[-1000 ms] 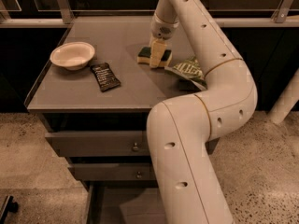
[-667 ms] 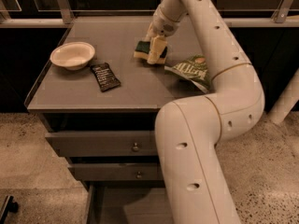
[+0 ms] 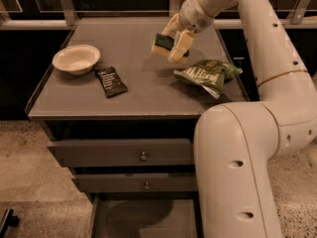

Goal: Place sponge into bottom drawer

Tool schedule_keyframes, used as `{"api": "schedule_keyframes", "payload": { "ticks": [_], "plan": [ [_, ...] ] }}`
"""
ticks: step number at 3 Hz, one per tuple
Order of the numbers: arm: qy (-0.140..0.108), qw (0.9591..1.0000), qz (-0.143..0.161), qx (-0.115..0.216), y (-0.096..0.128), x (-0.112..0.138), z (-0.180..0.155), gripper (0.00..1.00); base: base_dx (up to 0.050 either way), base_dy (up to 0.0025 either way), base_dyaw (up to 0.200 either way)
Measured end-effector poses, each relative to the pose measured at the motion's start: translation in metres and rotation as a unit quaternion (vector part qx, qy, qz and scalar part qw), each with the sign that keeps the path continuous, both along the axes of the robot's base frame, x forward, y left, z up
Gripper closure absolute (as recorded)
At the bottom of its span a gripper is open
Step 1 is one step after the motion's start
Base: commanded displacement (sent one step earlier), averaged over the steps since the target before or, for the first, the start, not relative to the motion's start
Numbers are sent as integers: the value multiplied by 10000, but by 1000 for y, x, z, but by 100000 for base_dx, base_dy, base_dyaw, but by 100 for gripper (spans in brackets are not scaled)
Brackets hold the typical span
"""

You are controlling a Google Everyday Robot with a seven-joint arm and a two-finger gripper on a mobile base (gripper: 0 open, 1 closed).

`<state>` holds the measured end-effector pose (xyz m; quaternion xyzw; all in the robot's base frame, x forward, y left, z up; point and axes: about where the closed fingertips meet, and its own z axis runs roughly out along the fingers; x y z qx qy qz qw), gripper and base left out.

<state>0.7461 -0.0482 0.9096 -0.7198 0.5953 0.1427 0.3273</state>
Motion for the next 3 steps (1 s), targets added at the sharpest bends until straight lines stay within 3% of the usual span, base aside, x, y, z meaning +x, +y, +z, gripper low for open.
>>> {"api": "schedule_keyframes", "payload": {
  "ticks": [1,2,3],
  "plan": [
    [-9,9996,-134,240,-23,-30,28,100,0,0,0],
    [-314,9974,-404,500,-43,-69,74,100,0,0,0],
    [-376,9947,-641,717,-51,-111,90,100,0,0,0]
  ]
}}
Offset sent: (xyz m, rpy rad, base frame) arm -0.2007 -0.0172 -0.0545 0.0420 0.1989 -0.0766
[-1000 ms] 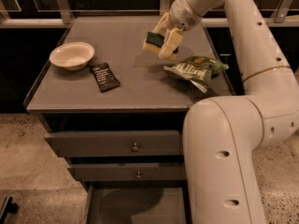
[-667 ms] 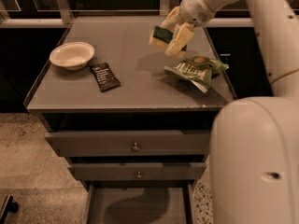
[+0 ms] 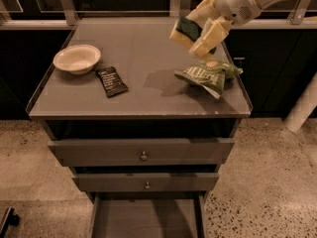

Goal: Place sponge into bottom drawer

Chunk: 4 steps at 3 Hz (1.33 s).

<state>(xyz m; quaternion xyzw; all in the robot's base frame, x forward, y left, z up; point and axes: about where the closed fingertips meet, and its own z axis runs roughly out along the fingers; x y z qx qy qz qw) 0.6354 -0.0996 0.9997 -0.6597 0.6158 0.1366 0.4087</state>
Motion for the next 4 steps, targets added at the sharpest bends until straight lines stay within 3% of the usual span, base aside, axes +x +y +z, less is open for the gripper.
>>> {"api": "schedule_keyframes", "payload": {
  "ticks": [1,2,3,4],
  "plan": [
    [287,9995,85,-53,6,-13,-28,100,0,0,0],
    [289,9995,88,-55,6,-13,-29,100,0,0,0],
    [355,9993,17,-89,11,-29,-36,100,0,0,0],
    [254,9982,-509,203,10,-69,-22,100,0,0,0]
  ]
}}
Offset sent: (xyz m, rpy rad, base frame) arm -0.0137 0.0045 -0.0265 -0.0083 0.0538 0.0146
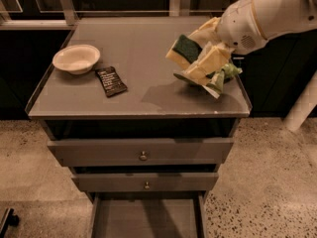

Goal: Place sponge into bottom drawer

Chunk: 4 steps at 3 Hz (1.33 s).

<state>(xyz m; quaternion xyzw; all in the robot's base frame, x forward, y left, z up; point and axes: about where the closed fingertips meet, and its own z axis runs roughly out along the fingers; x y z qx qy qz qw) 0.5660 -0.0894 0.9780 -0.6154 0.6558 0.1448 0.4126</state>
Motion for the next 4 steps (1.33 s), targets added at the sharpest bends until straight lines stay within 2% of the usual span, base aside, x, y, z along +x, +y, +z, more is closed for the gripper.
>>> {"api": "schedule_keyframes", "payload": {
  "ticks": [1,2,3,4],
  "plan": [
    [187,9979,-581,235,-12,-35,-21,100,0,0,0],
    [683,9918,-1029,318,-21,-63,-71,100,0,0,0],
    [1089,9853,-1247,417,-27,-84,-111,100,0,0,0],
    [1089,9853,-1246,417,-27,-84,-111,100,0,0,0]
  ]
}}
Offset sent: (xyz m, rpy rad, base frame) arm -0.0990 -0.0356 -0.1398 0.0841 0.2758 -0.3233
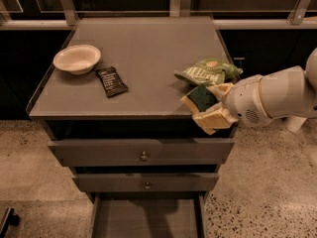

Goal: Place sponge into bottom drawer

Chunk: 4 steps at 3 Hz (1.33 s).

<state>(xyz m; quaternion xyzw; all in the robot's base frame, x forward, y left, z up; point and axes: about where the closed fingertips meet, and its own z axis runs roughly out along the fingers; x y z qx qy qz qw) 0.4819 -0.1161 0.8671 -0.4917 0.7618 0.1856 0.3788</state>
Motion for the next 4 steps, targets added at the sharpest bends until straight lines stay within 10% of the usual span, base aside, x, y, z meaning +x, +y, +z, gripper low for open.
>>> {"api": "schedule_keyframes", "payload": {
  "ticks": [2,4],
  "plan": [
    [603,9966,404,397,22,-59,-56,100,0,0,0],
    [1288,9860,-56,1059,-3,-97,-174,100,0,0,0]
  ]
}}
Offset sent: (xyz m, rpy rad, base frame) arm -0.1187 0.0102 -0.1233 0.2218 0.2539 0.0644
